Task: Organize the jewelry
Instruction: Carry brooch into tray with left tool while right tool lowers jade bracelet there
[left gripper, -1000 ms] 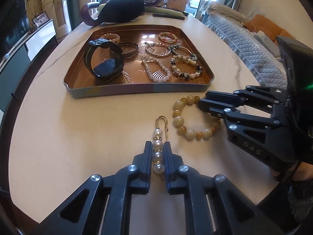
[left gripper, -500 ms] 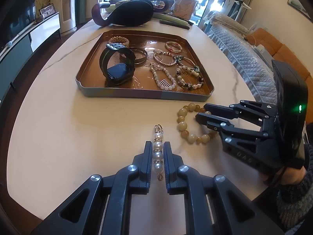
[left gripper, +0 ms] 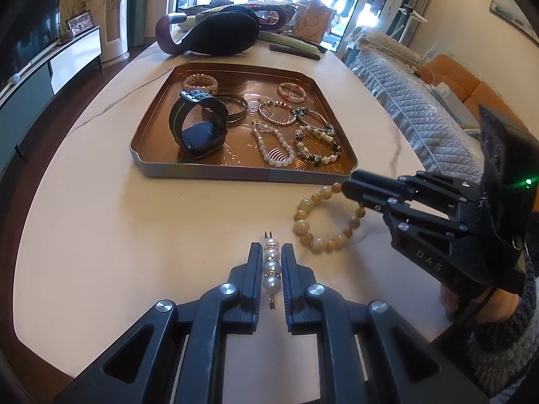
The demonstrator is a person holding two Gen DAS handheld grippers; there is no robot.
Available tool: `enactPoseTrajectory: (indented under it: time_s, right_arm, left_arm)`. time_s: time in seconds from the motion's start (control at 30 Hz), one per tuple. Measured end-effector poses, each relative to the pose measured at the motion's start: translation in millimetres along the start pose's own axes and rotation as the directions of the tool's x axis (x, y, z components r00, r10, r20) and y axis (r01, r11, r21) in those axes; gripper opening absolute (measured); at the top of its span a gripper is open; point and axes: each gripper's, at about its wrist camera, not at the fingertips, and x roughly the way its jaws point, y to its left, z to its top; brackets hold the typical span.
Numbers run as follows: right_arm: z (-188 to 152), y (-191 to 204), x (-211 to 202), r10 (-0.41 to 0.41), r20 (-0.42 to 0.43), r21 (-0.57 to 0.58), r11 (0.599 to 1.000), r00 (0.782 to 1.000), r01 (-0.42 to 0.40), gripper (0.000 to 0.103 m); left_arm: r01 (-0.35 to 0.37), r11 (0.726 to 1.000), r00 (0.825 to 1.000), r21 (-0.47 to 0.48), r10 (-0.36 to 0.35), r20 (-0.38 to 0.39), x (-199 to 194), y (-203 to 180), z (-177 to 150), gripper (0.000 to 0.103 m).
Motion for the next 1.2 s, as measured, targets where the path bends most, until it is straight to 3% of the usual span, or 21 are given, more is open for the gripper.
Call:
enactPoseTrajectory:
  time_s: [0.07,0.4,0.57,0.77,0.97,1.2]
  right_arm:
    - [3.7,1.9,-8.0,-0.035,0.043,-0.018,0.999,0.998,0.036,0.011]
    - [11.3,-6.3,-24.3,-0.026,0.100,0.009,1.000,0.995,0.025,0.011]
    - [13.2,-7.3,-38.5,-0.028,0.139,0.004,1.000,0.990,0.028,0.011]
    - [21.8,-8.1,-62.3,-0.031,0.194,0.013,1.000,0.981,0.029,0.011]
    - [41.0,-10.2,-97.3,-0.011,0.262,0.036,0.999,0.965,0.002,0.011]
    - [79.8,-16.5,-134.5,-0.012,0.350,0.041,0.999,0.937,-0.002,0.011]
  left_arm:
    - [0.012,1.000,1.000,0.003,-0.012,0.008,-3.5,-1.1,0.6,0.012]
    - [0.019,0.999,0.999,0.040,-0.020,0.036,-14.5,-11.0,3.1,0.012]
    - [0.070,0.996,0.995,0.054,-0.073,0.064,-26.8,-20.1,4.5,0.012]
    - [0.013,0.997,0.991,0.078,-0.023,0.130,-41.0,-27.5,11.6,0.012]
    - [-0.007,0.995,0.968,0.096,-0.017,0.252,-75.2,-36.6,37.4,0.011]
    - [0.015,0.994,0.927,0.104,-0.053,0.370,-115.3,-40.6,80.6,0.011]
